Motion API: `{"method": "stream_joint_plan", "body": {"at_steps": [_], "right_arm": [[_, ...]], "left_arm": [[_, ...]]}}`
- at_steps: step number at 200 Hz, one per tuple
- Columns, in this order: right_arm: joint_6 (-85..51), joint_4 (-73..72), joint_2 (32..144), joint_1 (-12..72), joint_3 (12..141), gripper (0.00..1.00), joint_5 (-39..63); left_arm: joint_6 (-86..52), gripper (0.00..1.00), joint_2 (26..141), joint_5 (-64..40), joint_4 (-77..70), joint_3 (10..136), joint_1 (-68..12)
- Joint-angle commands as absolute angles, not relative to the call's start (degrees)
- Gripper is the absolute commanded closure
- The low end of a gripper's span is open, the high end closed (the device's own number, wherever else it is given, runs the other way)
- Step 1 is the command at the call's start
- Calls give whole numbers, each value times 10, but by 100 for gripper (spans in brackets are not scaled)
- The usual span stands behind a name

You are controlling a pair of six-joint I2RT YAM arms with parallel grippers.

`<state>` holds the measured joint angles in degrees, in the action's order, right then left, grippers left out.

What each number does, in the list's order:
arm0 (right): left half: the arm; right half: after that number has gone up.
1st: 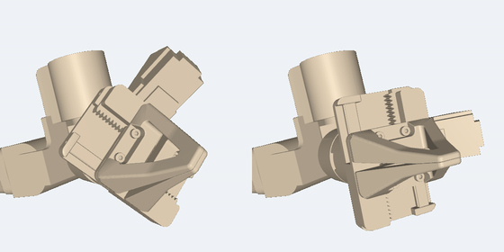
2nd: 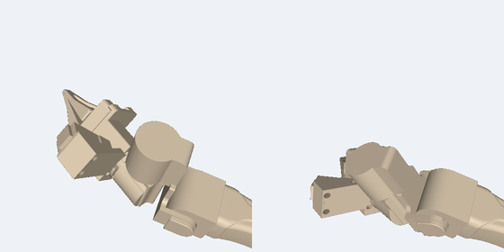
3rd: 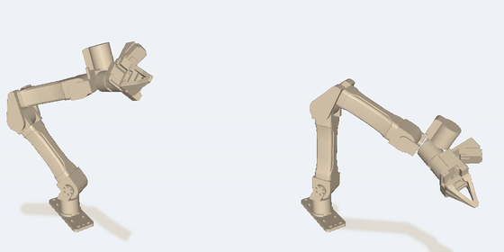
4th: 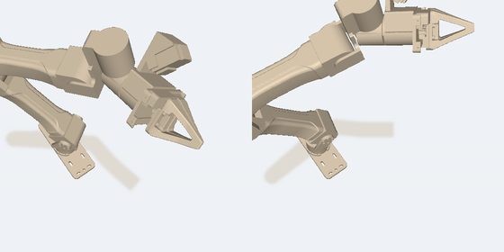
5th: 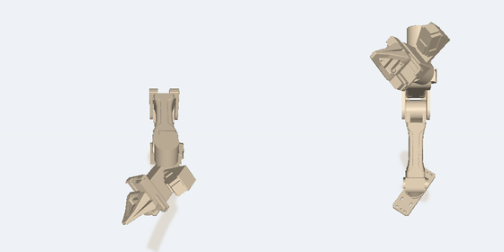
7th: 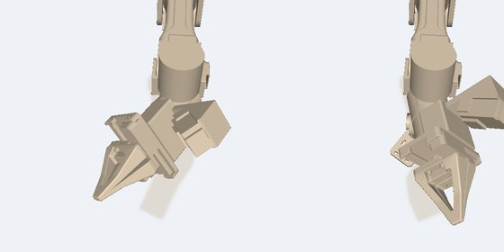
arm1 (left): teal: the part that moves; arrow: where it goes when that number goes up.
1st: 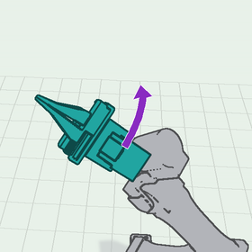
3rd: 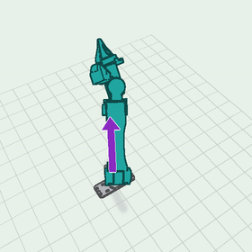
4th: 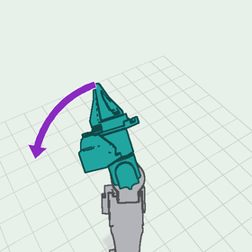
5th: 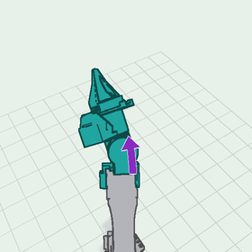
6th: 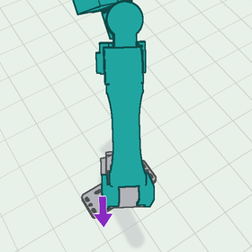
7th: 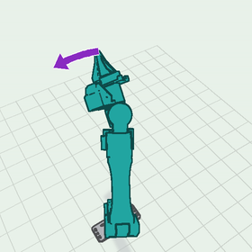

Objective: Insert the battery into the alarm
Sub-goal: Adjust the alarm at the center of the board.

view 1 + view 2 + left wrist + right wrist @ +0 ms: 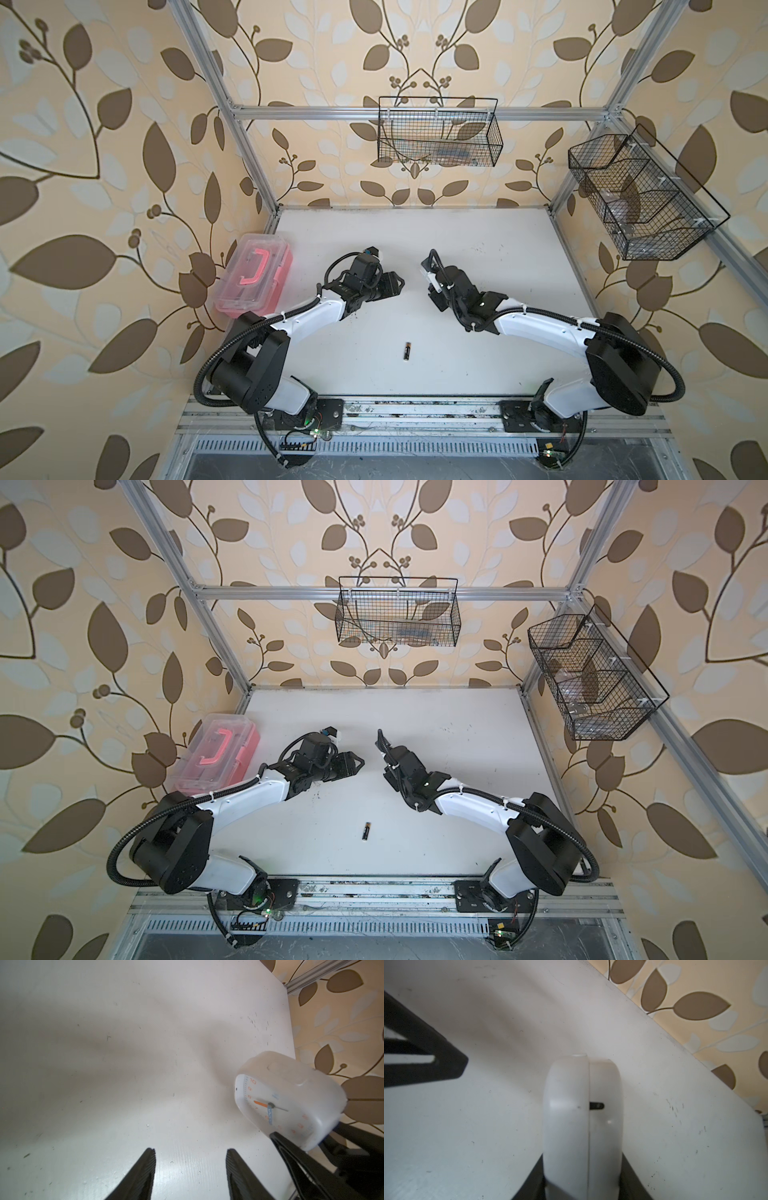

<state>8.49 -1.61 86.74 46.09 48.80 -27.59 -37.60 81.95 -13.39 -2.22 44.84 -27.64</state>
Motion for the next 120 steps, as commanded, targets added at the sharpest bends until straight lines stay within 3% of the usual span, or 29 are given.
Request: {"method": "stream_joint_plan", "body": {"at_steps": [1,61,120], "right_arm": [[185,-109,901,487,471,72,-371],[306,-277,988,558,424,71,-437],[337,-267,1030,583,434,49,-444]], "left_arm": [[-394,43,783,-140,-46,426,-259],[-403,43,728,-126,-35,383,-231],[-398,42,724,-126,-24,377,-225]]}}
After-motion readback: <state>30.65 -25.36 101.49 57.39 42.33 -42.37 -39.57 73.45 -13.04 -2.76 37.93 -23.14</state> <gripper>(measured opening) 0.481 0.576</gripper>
